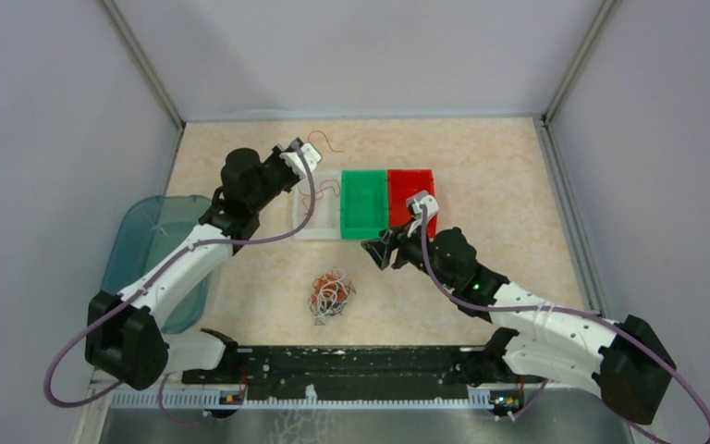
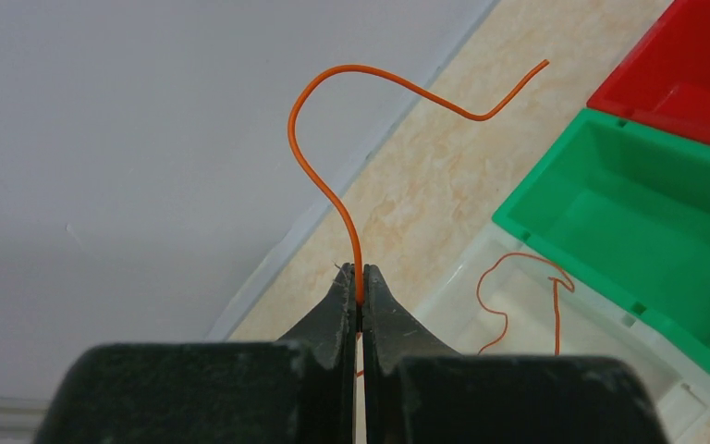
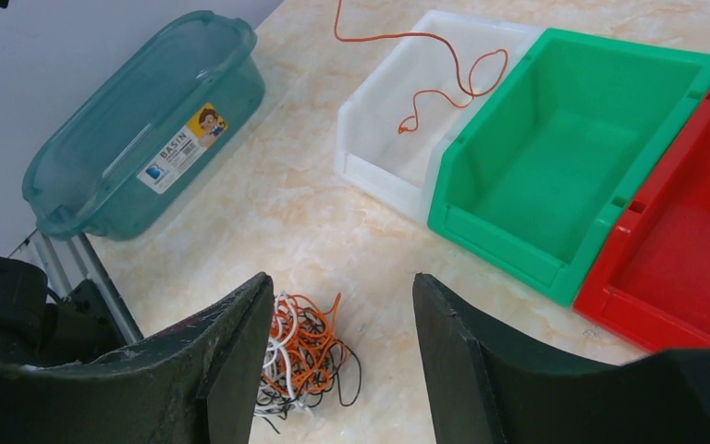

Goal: Untangle the cables
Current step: Place the cable in the bin.

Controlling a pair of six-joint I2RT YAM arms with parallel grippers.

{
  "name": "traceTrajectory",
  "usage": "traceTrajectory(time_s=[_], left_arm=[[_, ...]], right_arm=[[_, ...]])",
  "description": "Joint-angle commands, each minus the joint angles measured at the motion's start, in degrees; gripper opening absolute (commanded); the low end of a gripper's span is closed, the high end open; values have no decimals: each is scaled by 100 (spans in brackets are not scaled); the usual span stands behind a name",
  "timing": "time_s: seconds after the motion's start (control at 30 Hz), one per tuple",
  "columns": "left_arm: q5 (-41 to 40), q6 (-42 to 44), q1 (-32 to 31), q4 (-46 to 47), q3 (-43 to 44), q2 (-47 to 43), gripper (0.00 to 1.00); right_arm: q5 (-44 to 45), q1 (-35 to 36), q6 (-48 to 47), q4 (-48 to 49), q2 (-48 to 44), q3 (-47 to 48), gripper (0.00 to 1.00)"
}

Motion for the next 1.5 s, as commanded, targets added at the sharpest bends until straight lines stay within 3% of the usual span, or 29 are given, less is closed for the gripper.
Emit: traceTrajectory(time_s=[0.0,0.2,0.5,0.83,1.13,1.23,1.47], left_arm=[[-641,582,93,-297,-96,79,0],[-628,737,596,-376,-94,72,0],[-218,925,752,-386,-408,-234,0],[461,-636,396,-517,-11,471,0],[503,-987,272,-1299,695,1495,0],[456,-1263,274,-1093,556,1547,0],[1215,-1540,267,-963,513,1684,0]], right_arm=[[13,-34,96,234,-21,5,58],[-3,-38,105,229,78,41,58],[-101,-39,183,299,315,91,57],[72,-36,175,141,143,63,57],[243,-38,136,78,147,49,57],[257,-31,136,72,181,55,56],[300,-40,94,-76,260,148,56]])
